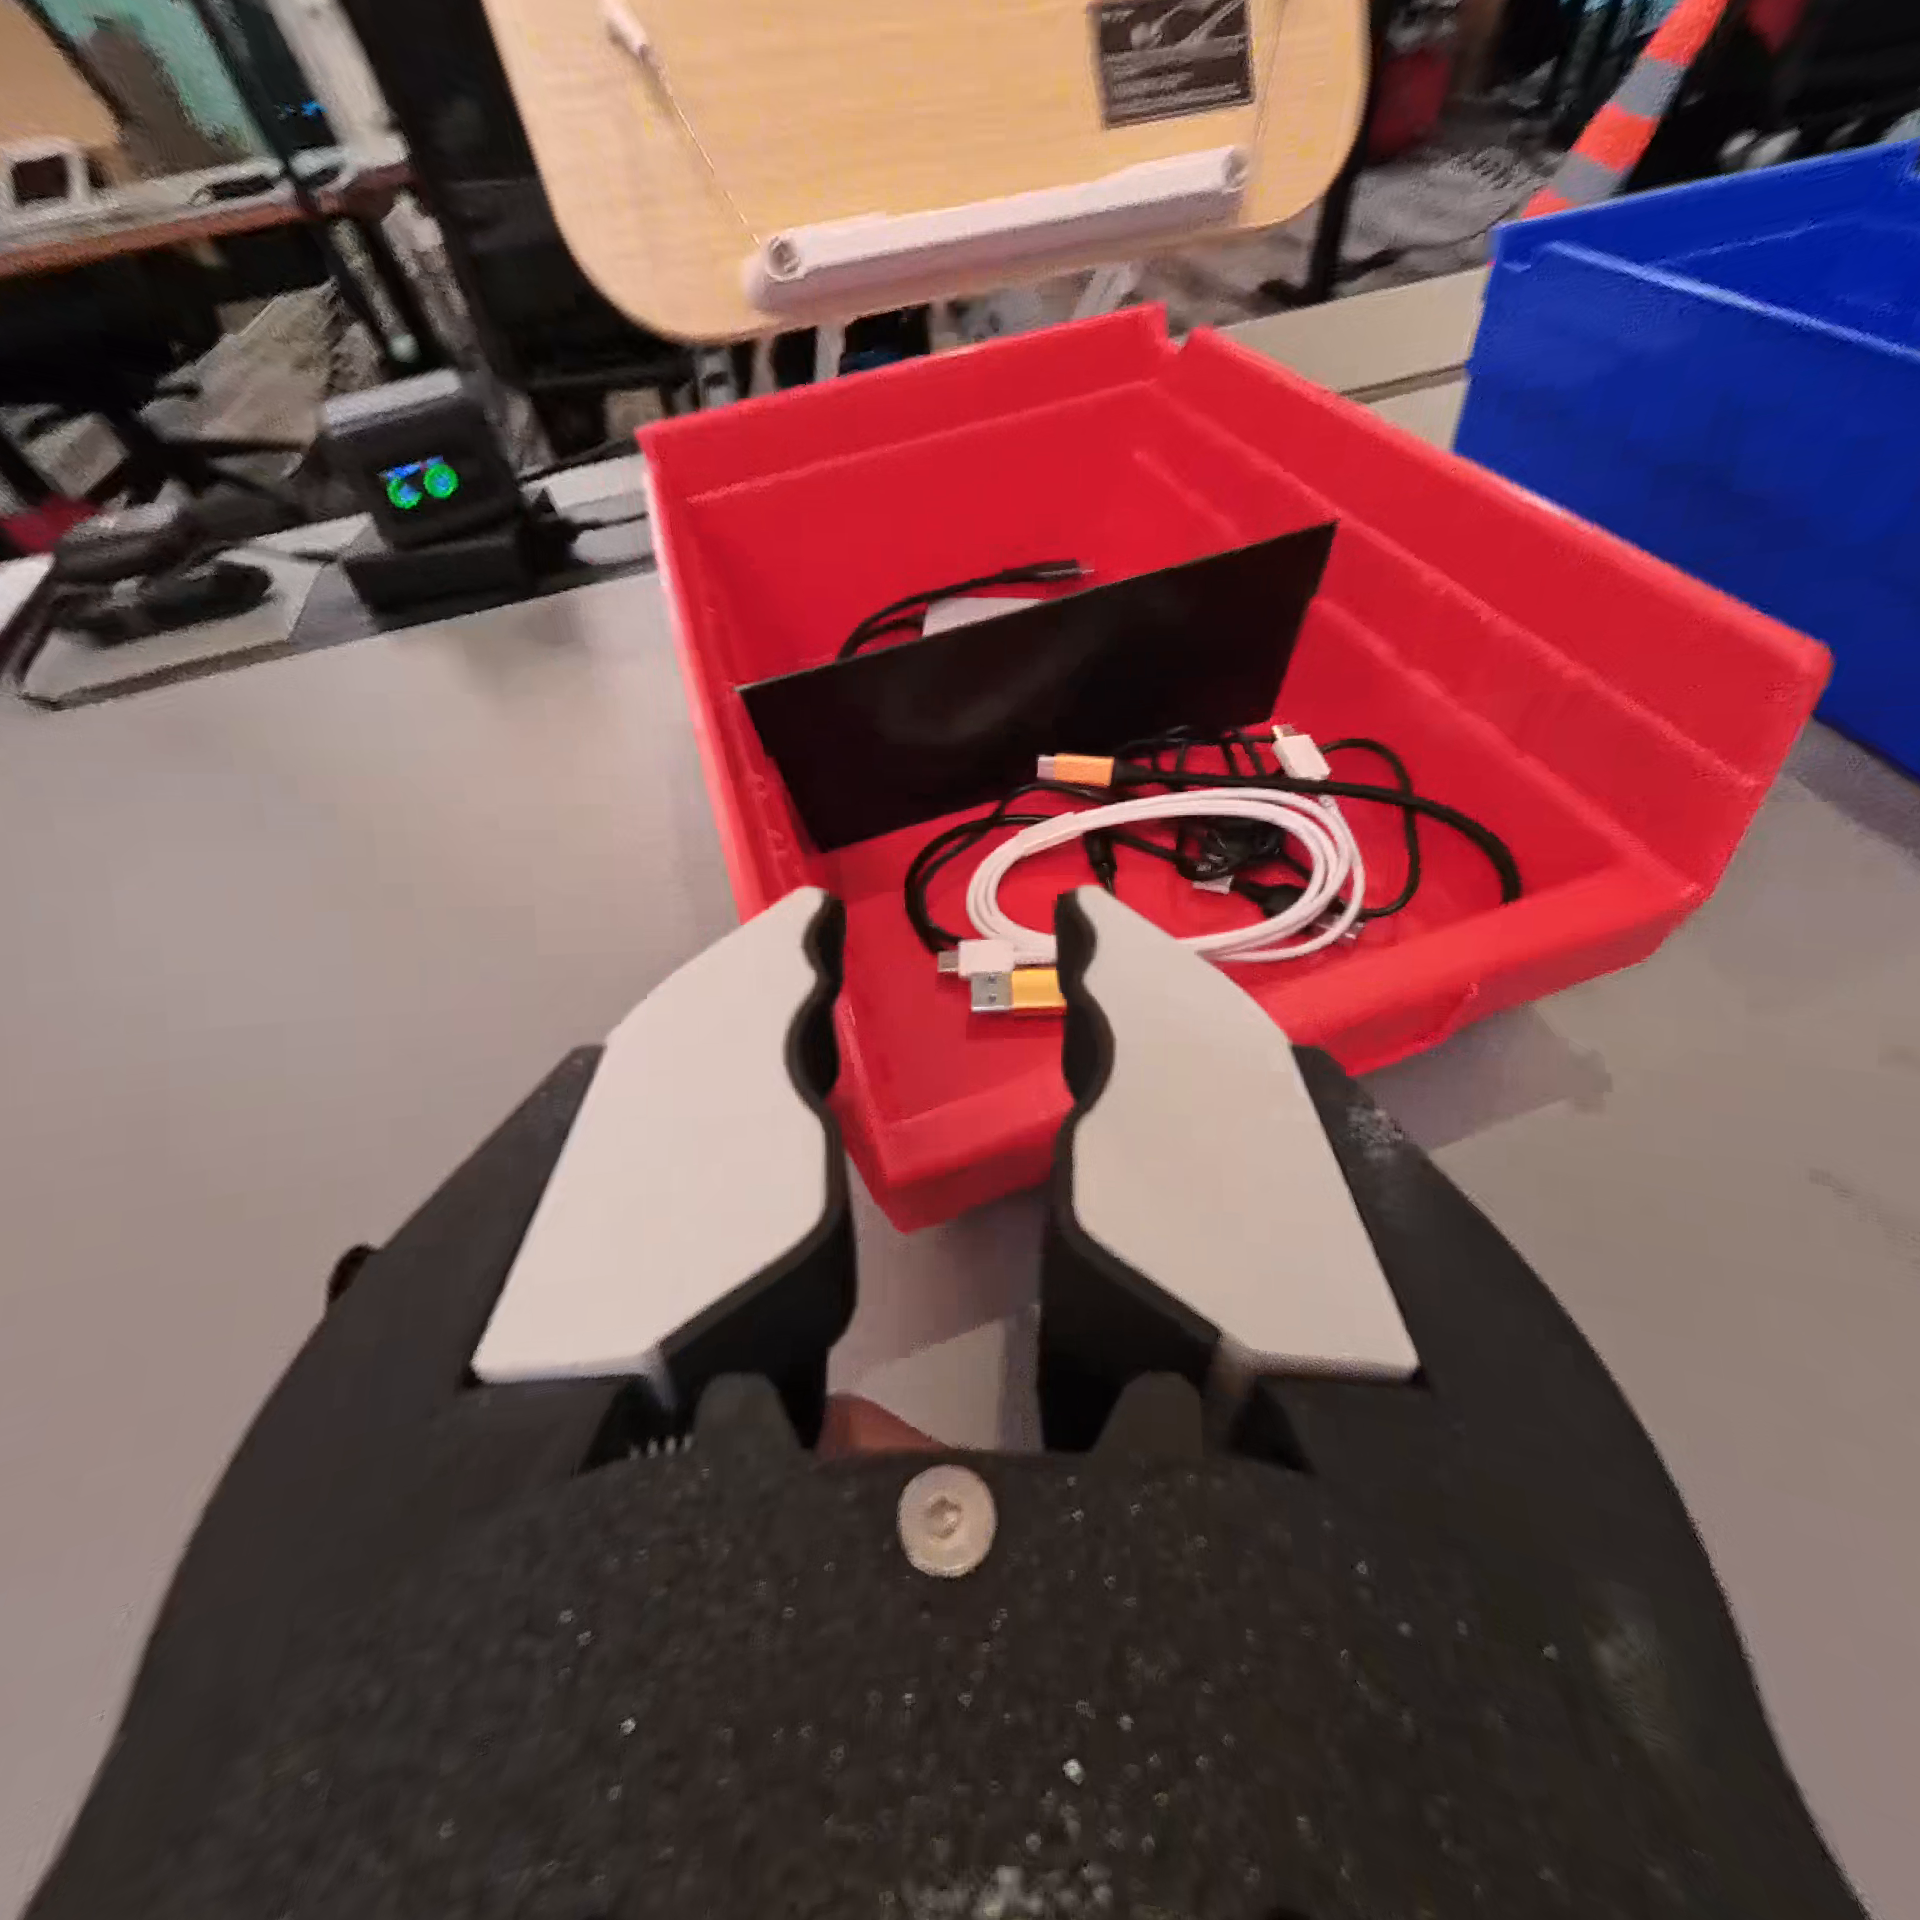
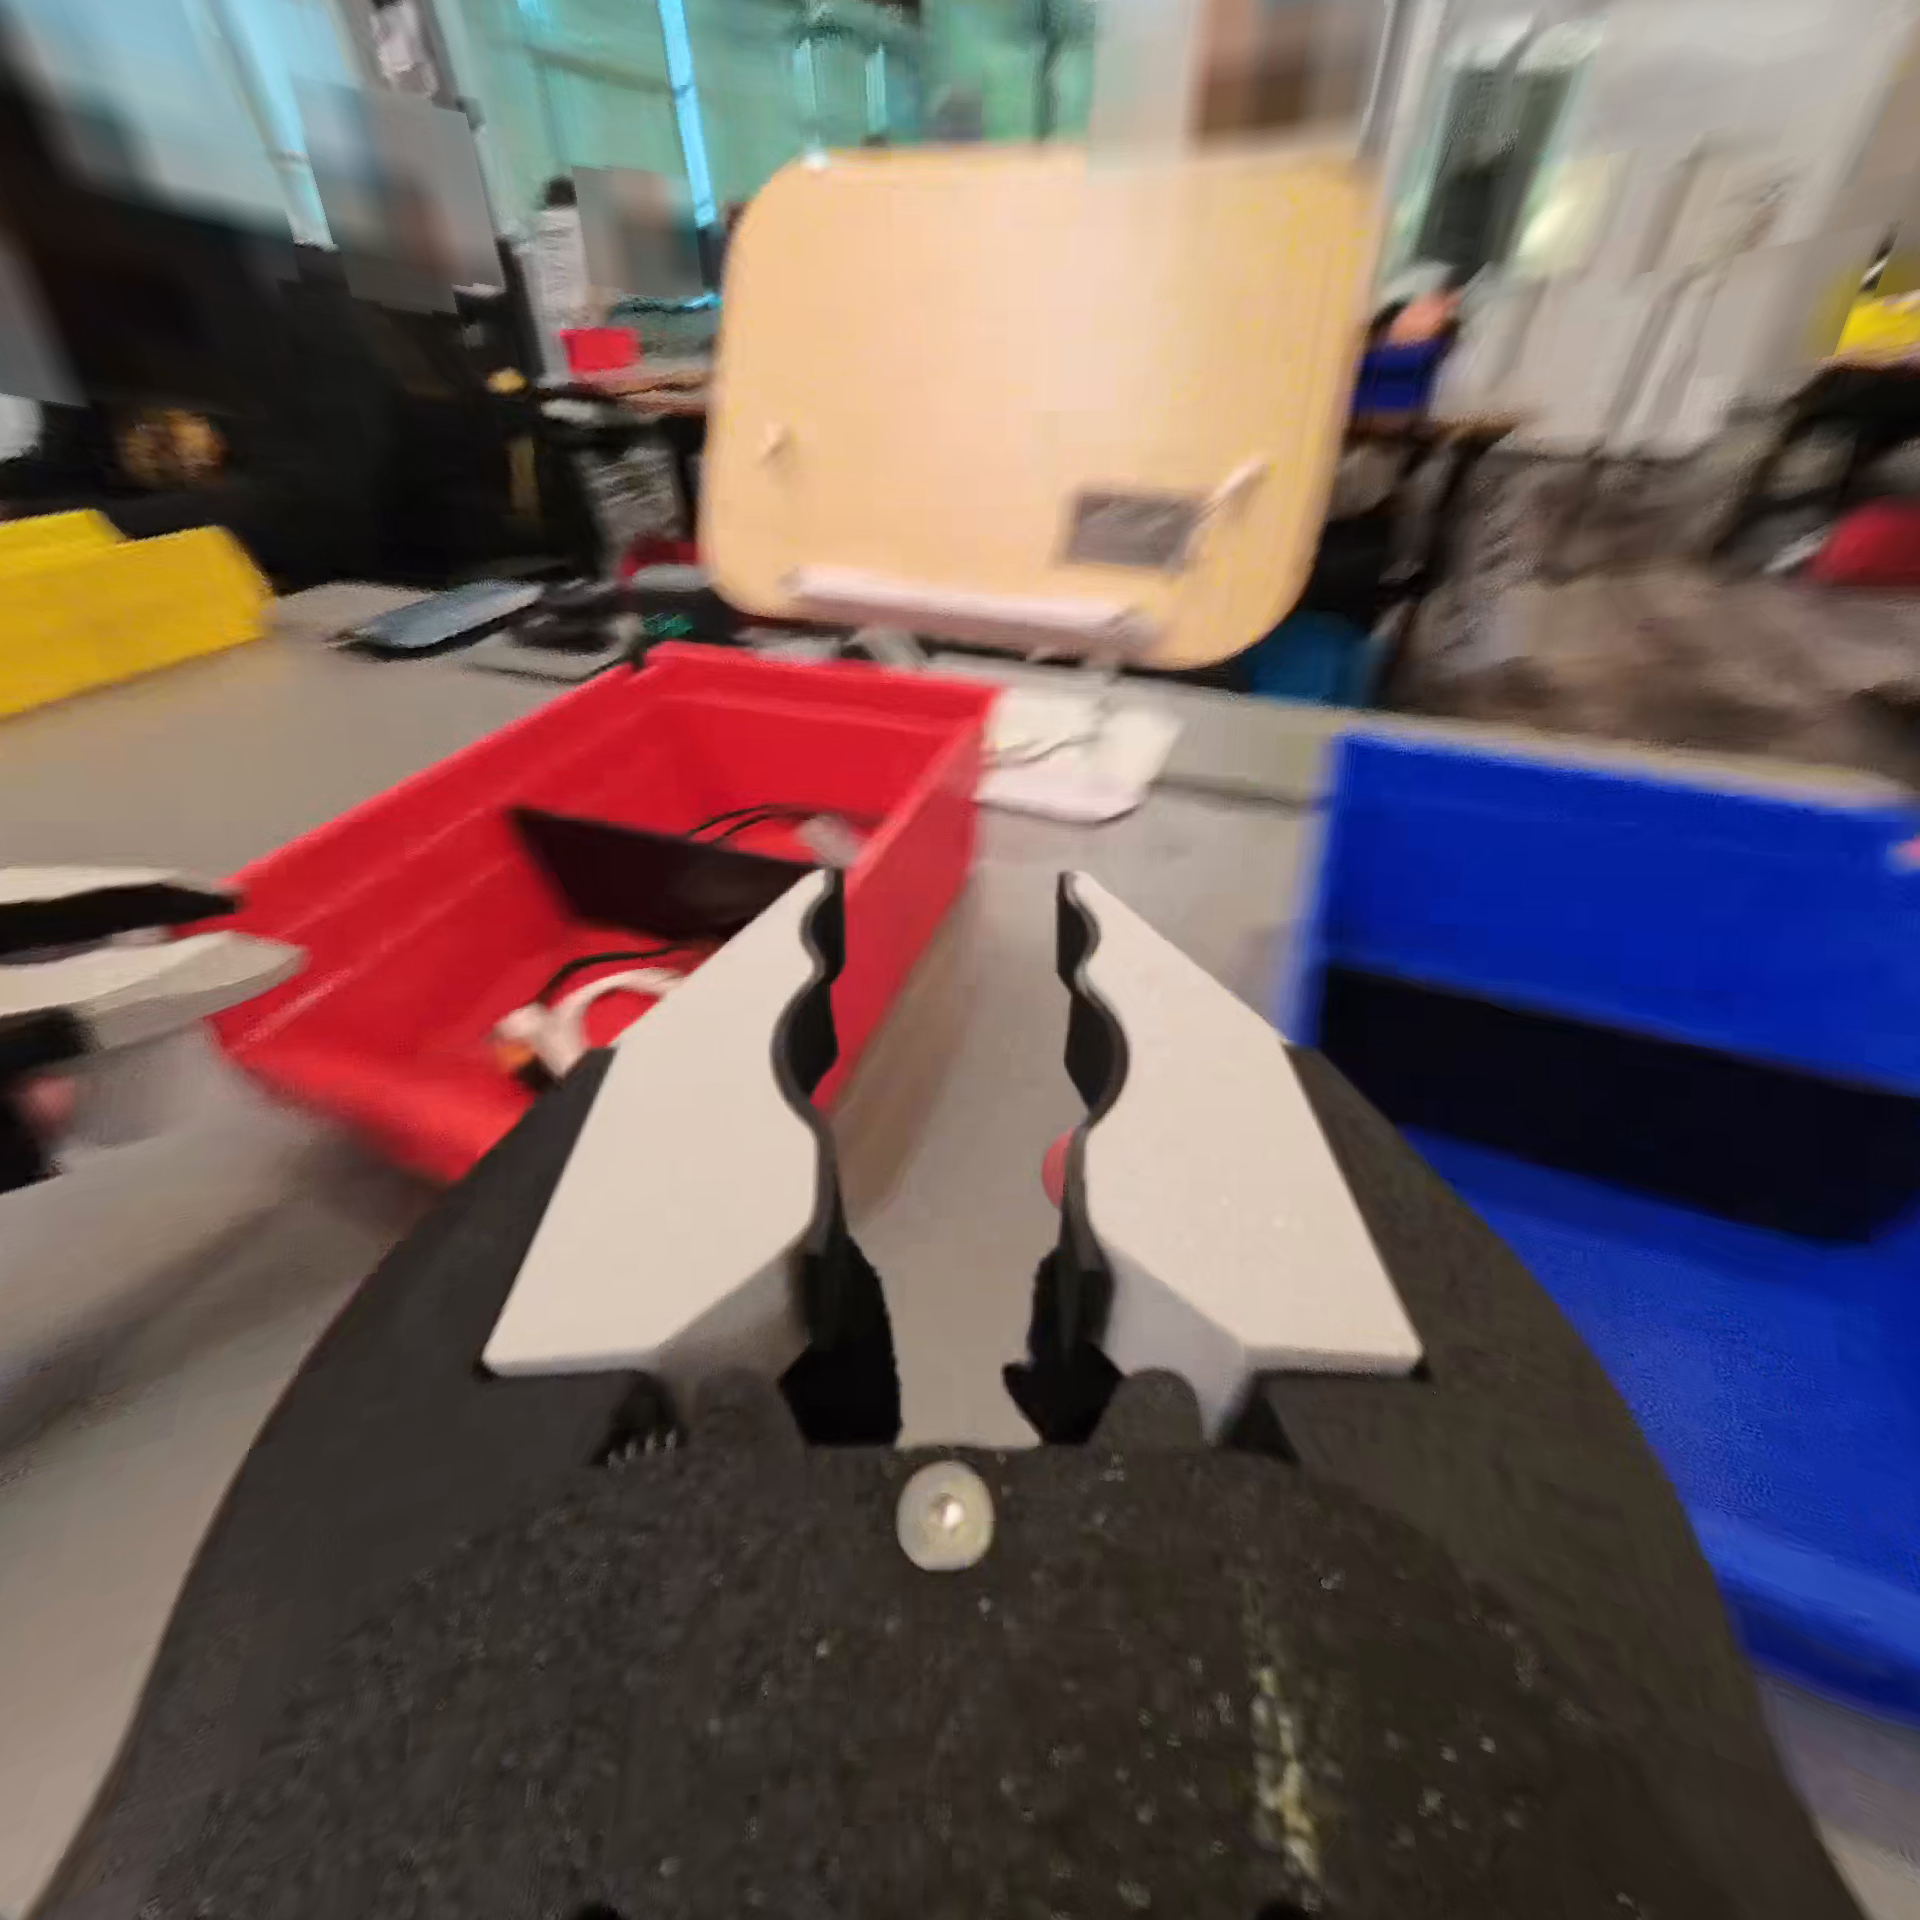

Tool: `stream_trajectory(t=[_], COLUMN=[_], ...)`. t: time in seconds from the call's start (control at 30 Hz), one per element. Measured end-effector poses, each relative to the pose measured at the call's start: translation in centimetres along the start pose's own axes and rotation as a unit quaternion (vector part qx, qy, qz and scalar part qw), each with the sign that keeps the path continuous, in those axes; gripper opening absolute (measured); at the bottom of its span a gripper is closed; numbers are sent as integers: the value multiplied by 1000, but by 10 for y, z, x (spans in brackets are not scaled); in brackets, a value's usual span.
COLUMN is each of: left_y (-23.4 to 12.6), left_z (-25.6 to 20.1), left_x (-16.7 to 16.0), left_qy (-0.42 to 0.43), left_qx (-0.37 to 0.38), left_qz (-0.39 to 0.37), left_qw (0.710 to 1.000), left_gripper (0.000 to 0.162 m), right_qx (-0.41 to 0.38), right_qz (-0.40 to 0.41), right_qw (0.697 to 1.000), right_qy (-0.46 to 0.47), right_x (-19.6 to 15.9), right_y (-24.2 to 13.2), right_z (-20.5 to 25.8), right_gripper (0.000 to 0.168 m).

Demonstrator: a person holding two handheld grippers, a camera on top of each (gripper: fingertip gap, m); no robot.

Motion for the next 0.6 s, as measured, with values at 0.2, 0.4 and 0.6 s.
stream_trajectory(t=[0.2, 0.4, 0.6], left_y=[-23, 18, 39], left_z=[9, 34, 36], left_x=[22, -16, -28], left_qy=[15, -47, -35], left_qx=[32, 16, 0], left_qz=[-79, 30, 89], left_qw=[996, 998, 995], left_gripper=[43, 48, 5], right_qx=[55, -65, -149], right_qz=[107, 129, 141], right_qw=[992, 989, 978], right_qy=[40, 1, 19], right_x=[-75, -87, -82], right_y=[66, 92, 93], right_z=[77, 73, 71], right_gripper=[53, 32, 2])
Point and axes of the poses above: each gripper's, where its closed fingertips meet, y out along the fingers, x out of its top, z = x × y across the jaws, the point moved 2 cm from there along -y, back along the fingers, and after that the axes turned 15 degrees about z, right-handed, at the moved point
